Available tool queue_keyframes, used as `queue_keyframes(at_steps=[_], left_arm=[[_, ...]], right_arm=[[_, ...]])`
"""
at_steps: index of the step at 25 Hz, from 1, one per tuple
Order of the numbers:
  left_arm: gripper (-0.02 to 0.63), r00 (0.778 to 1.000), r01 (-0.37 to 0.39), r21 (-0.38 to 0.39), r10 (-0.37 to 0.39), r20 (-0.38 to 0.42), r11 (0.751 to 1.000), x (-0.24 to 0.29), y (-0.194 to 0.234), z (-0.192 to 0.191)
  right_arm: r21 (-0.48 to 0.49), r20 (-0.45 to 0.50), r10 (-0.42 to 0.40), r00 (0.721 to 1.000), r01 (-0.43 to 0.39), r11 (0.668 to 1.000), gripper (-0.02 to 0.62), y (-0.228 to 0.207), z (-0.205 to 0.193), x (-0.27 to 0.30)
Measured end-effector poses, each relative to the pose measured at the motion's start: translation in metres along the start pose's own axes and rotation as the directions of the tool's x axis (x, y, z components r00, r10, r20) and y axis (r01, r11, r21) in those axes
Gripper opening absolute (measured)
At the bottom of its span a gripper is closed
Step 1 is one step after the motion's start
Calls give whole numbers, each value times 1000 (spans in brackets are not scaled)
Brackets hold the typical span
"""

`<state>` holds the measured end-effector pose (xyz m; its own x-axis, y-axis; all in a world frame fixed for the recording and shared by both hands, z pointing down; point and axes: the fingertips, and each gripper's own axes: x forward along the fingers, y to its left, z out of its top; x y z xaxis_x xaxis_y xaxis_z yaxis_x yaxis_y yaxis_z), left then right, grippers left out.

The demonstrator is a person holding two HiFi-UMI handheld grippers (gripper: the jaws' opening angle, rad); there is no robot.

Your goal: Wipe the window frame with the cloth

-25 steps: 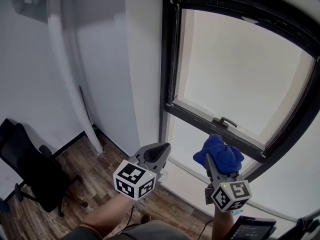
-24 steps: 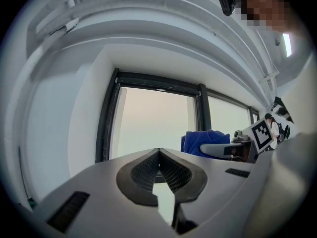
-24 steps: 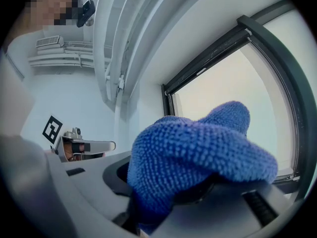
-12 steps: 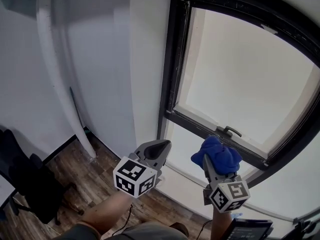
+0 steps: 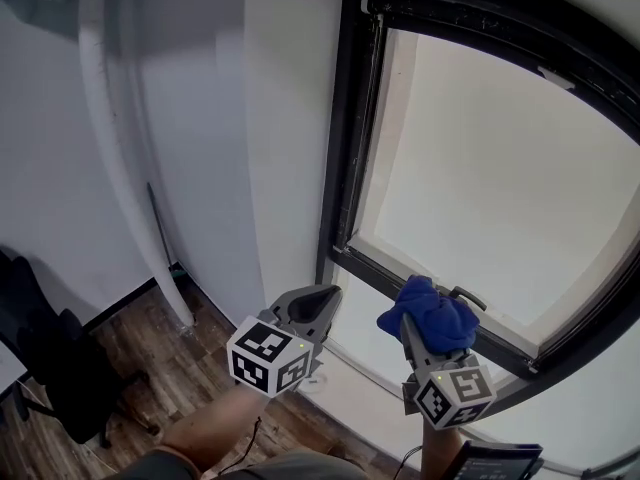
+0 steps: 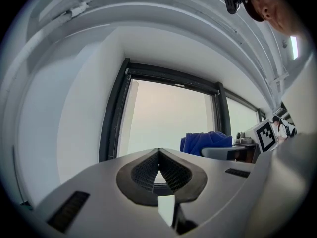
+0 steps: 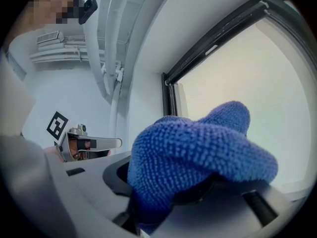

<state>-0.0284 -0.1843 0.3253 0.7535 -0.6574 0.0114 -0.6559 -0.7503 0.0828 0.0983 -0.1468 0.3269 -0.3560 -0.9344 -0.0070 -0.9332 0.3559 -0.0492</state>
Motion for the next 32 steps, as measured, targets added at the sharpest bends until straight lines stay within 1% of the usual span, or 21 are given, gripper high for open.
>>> queue_keyframes(at_steps=[3, 6, 9, 12, 15, 18, 22, 26, 32], left_arm=[[5, 999, -34, 1, 34, 36, 999, 18, 6, 18], [5, 995, -76, 6, 75, 70, 997, 37, 12, 37], [5, 990, -107, -1, 107, 94, 994, 53, 19, 55], [5, 982, -146, 9, 144, 120, 989, 63, 30, 76], [5, 975, -176, 26, 170, 146, 984, 72, 44, 101], [5, 968, -192, 33, 184, 169, 981, 86, 63, 127], [5, 960, -196, 25, 187, 210, 980, 100, 94, 159], [5, 953, -203, 55, 184, 242, 978, 112, 123, 187], [5, 948, -181, 89, 150, 281, 979, 134, 154, 229]], right_arm=[[-37, 18, 48, 999, -48, 998, 156, -14, 19, 17], [-93, 14, 97, 995, -95, 991, 156, -27, 37, 35], [-101, 8, 151, 988, -150, 984, 156, -36, 54, 53], [-113, 30, 216, 976, -211, 971, 156, -37, 75, 76], [-130, 54, 251, 966, -243, 961, 156, -35, 99, 101], [-158, 79, 271, 959, -256, 954, 156, -34, 124, 133], [-194, 113, 280, 953, -255, 947, 156, -28, 158, 177], [-205, 132, 299, 945, -269, 941, 156, -18, 190, 217], [-245, 178, 266, 947, -219, 944, 156, -18, 240, 278]])
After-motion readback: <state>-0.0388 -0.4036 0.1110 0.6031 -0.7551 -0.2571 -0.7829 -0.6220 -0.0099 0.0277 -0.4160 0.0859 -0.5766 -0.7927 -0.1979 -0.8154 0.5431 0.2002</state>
